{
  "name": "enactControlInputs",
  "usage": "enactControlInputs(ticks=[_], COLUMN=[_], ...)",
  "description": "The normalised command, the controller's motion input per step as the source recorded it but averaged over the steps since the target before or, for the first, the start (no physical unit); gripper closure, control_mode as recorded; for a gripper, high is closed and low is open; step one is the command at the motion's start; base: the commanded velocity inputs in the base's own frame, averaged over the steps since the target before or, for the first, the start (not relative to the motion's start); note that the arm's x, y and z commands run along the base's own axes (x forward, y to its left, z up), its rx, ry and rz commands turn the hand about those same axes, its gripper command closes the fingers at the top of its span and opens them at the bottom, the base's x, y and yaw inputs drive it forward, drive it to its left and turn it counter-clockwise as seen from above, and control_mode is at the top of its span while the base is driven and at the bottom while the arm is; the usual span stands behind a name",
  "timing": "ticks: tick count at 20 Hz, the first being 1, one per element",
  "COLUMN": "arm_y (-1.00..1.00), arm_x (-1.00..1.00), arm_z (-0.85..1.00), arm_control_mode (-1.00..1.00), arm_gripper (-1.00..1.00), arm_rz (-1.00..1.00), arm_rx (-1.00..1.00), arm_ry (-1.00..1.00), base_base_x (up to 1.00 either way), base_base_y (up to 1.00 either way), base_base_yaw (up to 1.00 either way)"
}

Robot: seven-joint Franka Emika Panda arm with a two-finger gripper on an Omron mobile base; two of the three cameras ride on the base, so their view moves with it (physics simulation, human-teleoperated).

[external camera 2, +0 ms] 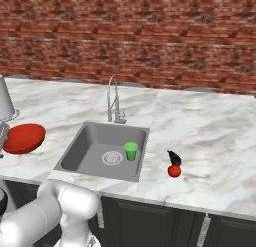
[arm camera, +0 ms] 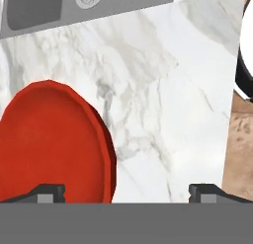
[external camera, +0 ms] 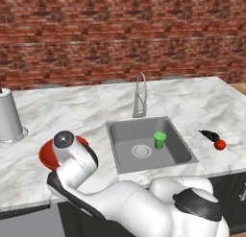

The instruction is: Remove the tomato and eggplant from the sink. Then move the bowl and cup from the counter to the sink for washing.

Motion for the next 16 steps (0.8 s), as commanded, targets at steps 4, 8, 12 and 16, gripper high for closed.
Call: enactControlInputs(ticks=[4, 8, 12, 16], arm_y=[0.21, 0.21, 0.20, 0.10], arm_x=[0.09, 0.10, 0.09, 0.18], arm_z=[-0.17, -0.18, -0.21, -0.10], arm_control_mode=[-1.00, -1.00, -1.00, -1.00], arm_gripper=[-1.00, -1.00, -1.00, -1.00], arm_rz=[0.00, 0.00, -0.01, -0.02], arm_rx=[0.00, 0.00, 0.00, 0.00], arm_ry=[0.00, 0.00, 0.00, 0.00], base_base_x=[0.00, 0.00, 0.00, 0.00], base_base_y=[0.00, 0.00, 0.00, 0.00], base_base_yaw=[0.00, 0.00, 0.00, 0.00])
